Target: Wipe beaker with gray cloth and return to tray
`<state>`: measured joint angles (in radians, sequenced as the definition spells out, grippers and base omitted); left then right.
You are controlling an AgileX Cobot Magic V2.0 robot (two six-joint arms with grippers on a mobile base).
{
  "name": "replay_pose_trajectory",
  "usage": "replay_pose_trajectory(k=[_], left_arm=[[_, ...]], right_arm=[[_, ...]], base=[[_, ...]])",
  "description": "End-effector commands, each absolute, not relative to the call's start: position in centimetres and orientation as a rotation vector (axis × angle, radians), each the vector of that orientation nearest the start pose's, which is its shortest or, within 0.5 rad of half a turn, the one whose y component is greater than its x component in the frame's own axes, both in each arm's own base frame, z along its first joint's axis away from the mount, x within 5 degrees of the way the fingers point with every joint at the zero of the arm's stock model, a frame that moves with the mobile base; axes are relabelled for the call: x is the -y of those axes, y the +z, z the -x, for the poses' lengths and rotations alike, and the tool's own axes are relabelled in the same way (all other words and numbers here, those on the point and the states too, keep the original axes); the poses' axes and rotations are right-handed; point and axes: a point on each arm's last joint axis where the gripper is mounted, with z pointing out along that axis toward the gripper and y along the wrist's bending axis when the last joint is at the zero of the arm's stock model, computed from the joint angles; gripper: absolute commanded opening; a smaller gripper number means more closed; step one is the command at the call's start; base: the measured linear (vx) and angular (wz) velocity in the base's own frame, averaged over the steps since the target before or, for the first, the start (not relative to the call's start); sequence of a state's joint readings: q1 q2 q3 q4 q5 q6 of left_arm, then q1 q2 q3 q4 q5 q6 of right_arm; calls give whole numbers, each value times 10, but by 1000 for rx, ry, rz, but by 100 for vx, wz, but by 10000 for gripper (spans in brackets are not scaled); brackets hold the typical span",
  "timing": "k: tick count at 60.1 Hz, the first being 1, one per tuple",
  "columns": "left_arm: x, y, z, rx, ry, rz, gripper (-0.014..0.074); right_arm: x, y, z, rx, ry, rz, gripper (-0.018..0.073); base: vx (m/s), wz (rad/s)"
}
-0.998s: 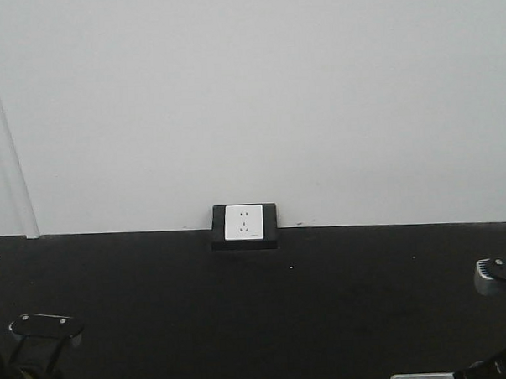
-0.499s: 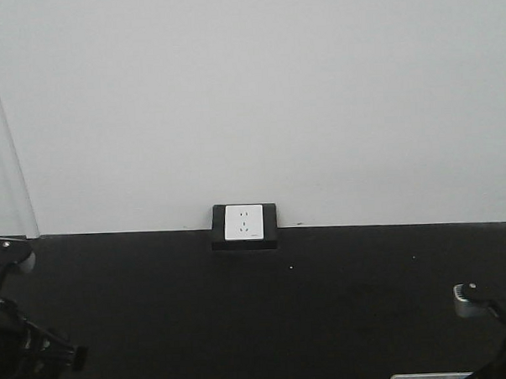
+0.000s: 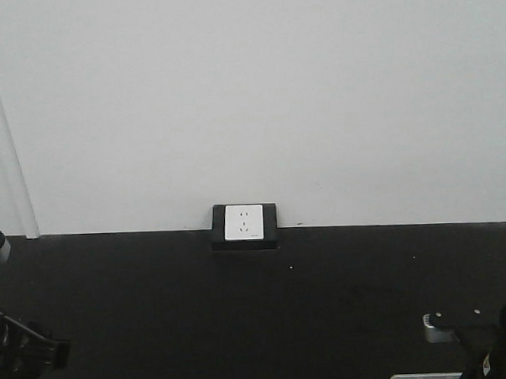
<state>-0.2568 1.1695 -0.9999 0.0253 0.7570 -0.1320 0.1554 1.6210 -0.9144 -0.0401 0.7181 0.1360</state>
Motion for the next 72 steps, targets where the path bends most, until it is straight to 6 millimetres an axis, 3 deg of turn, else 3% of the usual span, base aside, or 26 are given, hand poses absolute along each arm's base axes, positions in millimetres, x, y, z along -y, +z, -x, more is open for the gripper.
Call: replay_pose_trajectory(k=[1,14,33,40,49,63,72], left_arm=[[58,351,-230,-2299,-169,-155,534],[58,351,-230,-2300,-169,-155,534],[58,351,-230,-2300,-169,-155,534],[58,351,-230,-2300,-169,-155,534],[58,351,-230,-2300,-169,-155,534],[58,351,-230,-2300,-161,-174,530],[59,352,-231,-2273,-144,-225,428]], right_arm=[[-43,199,-296,-2827,33,48,13],[-45,194,-297,-2846,61,19,139],[-45,194,-294,-2870,66,11,450],[-45,205,-291,-2843,70,12,490],[-43,237,-282,-2760,77,19,491],[-39,313,-257,-2591,102,28,487],[-35,358,-234,-2423,104,88,380]], base=[[0,0],[0,0],[0,0],[0,0],[0,0],[0,0],[0,0]])
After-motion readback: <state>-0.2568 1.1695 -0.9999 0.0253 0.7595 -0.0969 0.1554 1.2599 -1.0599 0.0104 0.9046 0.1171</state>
